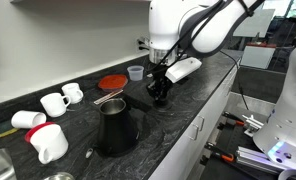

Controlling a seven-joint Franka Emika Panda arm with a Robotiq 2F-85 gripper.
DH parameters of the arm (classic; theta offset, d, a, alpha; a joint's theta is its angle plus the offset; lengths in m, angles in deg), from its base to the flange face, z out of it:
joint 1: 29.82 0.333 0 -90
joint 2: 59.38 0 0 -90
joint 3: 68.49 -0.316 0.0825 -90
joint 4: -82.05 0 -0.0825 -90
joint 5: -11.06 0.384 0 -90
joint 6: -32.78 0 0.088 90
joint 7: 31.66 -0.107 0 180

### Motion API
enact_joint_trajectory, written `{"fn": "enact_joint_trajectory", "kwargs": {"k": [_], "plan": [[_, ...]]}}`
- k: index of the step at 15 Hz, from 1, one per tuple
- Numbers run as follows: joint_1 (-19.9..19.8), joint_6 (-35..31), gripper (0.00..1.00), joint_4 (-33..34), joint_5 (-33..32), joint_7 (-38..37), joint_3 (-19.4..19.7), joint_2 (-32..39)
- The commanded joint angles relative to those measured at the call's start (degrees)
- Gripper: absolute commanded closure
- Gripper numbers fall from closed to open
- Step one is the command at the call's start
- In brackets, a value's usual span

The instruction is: Place the lid on the teapot

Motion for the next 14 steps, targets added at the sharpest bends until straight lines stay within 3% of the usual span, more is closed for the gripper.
{"fn": "enact_joint_trajectory", "kwargs": {"k": [1,6,14], "plan": [[0.2,2.32,0.83,1.61,-0.74,0.6,-1.92,-4.95],[0.33,0.54,0.83,8.57,-1.75,1.64,-5.62,-5.05],[3.56,-0.9,0.83,18.88,-0.92,7.91,-8.67,2.9]]}}
